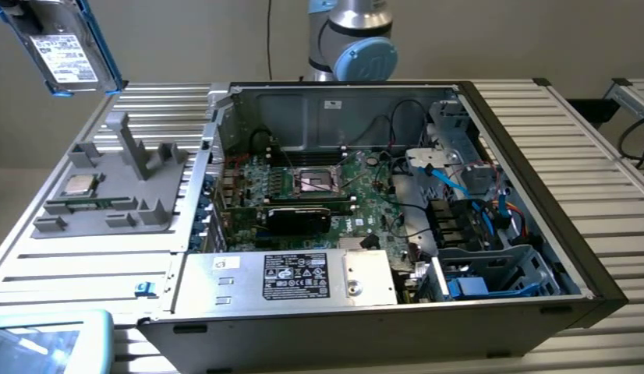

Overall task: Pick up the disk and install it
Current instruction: 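Pick up the disk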

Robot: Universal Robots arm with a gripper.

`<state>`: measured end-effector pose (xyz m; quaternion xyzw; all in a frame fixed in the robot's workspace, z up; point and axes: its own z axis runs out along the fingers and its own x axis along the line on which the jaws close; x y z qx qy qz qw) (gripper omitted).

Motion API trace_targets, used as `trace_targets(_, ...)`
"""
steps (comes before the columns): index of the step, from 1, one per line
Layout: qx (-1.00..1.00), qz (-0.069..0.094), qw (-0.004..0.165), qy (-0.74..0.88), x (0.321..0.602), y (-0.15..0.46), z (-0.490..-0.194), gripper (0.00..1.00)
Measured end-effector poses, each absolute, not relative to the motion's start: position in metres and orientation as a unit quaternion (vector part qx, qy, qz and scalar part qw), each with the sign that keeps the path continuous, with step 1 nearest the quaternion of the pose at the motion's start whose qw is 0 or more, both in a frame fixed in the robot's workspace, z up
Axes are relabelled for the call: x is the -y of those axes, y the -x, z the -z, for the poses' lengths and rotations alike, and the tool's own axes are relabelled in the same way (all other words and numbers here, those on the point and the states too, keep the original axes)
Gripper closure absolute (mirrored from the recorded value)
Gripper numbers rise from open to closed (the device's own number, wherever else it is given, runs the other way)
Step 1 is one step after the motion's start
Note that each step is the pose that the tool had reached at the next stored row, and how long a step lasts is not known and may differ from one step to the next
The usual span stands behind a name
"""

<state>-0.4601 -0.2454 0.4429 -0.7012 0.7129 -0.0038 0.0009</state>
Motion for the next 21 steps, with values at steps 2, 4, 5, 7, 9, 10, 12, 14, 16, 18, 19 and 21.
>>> trace_targets(2, -0.713, 0.004, 0.001, 0.701, 0.246, 0.454, -0.448, 0.63)
trace_targets(4, -0.713, 0.004, 0.001, 0.701, 0.248, 0.447, -0.454, 0.63)
trace_targets(5, -0.713, 0.004, 0.001, 0.701, 0.249, 0.444, -0.456, 0.63)
trace_targets(7, -0.713, 0.004, 0.001, 0.701, 0.251, 0.437, -0.461, 0.63)
trace_targets(9, -0.713, 0.004, 0.001, 0.701, 0.253, 0.430, -0.467, 0.63)
trace_targets(10, -0.713, 0.004, 0.001, 0.701, 0.254, 0.427, -0.470, 0.63)
trace_targets(12, -0.713, 0.004, 0.001, 0.701, 0.257, 0.420, -0.475, 0.63)
trace_targets(14, -0.713, 0.004, 0.001, 0.701, 0.259, 0.413, -0.480, 0.63)
trace_targets(16, -0.713, 0.004, 0.001, 0.701, 0.262, 0.406, -0.484, 0.63)
trace_targets(18, -0.713, 0.003, 0.001, 0.701, 0.264, 0.400, -0.488, 0.63)
trace_targets(19, -0.713, 0.003, 0.001, 0.701, 0.266, 0.396, -0.491, 0.63)
trace_targets(21, -0.713, 0.003, 0.001, 0.701, 0.268, 0.389, -0.495, 0.63)
